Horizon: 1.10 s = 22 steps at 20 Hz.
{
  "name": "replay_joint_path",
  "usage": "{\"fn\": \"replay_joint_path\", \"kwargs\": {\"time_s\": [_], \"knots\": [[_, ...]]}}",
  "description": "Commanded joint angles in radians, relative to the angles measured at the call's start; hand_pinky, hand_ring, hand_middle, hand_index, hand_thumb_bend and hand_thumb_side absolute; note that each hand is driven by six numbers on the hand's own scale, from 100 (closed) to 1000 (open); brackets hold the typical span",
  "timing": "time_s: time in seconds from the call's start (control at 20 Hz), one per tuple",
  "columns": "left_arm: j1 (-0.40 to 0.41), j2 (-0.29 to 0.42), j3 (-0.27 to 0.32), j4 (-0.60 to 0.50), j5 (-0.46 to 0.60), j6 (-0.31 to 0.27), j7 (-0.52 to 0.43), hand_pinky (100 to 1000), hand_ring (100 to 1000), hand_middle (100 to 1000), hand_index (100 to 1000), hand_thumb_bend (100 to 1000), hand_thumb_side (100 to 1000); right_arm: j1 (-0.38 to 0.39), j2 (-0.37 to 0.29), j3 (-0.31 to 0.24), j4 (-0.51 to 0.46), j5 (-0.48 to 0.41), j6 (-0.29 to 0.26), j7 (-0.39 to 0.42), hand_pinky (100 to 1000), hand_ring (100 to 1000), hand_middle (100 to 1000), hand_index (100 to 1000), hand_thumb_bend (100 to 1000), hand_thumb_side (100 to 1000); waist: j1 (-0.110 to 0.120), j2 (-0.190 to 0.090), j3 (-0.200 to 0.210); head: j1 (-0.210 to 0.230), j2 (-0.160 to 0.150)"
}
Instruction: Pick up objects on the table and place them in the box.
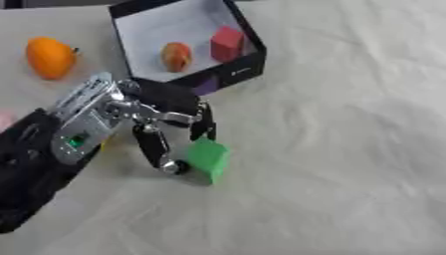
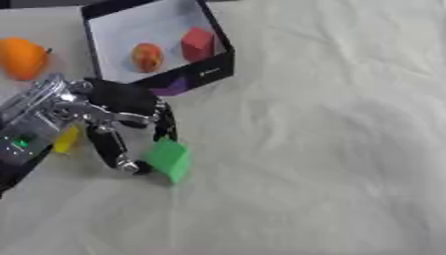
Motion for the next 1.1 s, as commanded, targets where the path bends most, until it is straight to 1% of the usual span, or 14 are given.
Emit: {"fn": "replay_joint_path", "kwargs": {"time_s": [0.05, 0.15, 0.2, 0.35, 0.5, 0.6, 0.7, 0.85, 0.9, 1.1], "knots": [[-0.012, 0.042, 0.046, -0.073, 0.016, 0.006, 0.024, 789, 580, 454, 516, 330, 146, -0.003, -0.027, -0.011, -0.007, 0.001, 0.0, 0.0, 831, 792, 660, 899, 100, 683, 0.002, -0.017, 0.001, -0.003, -0.003], [-0.007, 0.054, 0.07, -0.115, 0.02, 0.013, 0.039, 780, 571, 448, 508, 331, 143, -0.002, -0.028, -0.011, -0.007, 0.001, -0.002, 0.0, 831, 792, 661, 899, 100, 697, 0.001, -0.017, 0.001, -0.006, -0.002], [-0.003, 0.061, 0.083, -0.137, 0.017, 0.015, 0.046, 779, 572, 447, 506, 339, 136, -0.001, -0.028, -0.012, -0.007, 0.001, -0.003, 0.0, 832, 792, 660, 899, 100, 680, 0.001, -0.017, 0.001, -0.007, -0.002], [0.011, 0.084, 0.134, -0.193, 0.027, 0.037, 0.076, 778, 573, 446, 504, 356, 127, 0.001, -0.028, -0.014, -0.008, 0.001, -0.006, -0.002, 832, 792, 660, 900, 100, 679, -0.001, -0.017, 0.001, -0.01, -0.003], [0.02, 0.103, 0.19, -0.223, 0.039, 0.069, 0.115, 773, 563, 443, 500, 344, 105, 0.003, -0.028, -0.015, -0.008, 0.001, -0.007, -0.002, 832, 792, 661, 900, 100, 679, -0.002, -0.017, 0.002, -0.013, -0.008], [0.016, 0.118, 0.222, -0.231, 0.047, 0.09, 0.142, 770, 562, 442, 499, 375, 100, 0.003, -0.029, -0.014, -0.008, 0.0, -0.008, -0.002, 832, 791, 660, 900, 100, 675, -0.003, -0.019, 0.003, -0.014, -0.012], [0.004, 0.132, 0.243, -0.221, 0.042, 0.105, 0.163, 768, 563, 442, 499, 390, 100, 0.001, -0.03, -0.013, -0.008, -0.003, -0.008, -0.001, 832, 791, 660, 900, 100, 674, -0.003, -0.021, 0.005, -0.008, -0.023], [-0.025, 0.13, 0.259, -0.175, 0.024, 0.118, 0.187, 766, 561, 440, 498, 406, 100, -0.002, -0.032, -0.011, -0.007, -0.007, -0.006, 0.001, 832, 791, 660, 900, 100, 674, -0.005, -0.023, 0.006, -0.002, -0.036], [-0.038, 0.125, 0.262, -0.151, 0.012, 0.12, 0.196, 763, 560, 439, 497, 418, 100, -0.003, -0.033, -0.01, -0.007, -0.009, -0.005, 0.002, 832, 791, 660, 900, 100, 672, -0.006, -0.024, 0.006, -0.001, -0.037], [-0.098, 0.088, 0.273, -0.032, -0.046, 0.122, 0.251, 756, 543, 429, 488, 420, 100, -0.006, -0.036, -0.007, -0.006, -0.015, -0.008, 0.006, 832, 791, 661, 900, 100, 670, -0.01, -0.027, 0.004, -0.003, -0.039]]}}
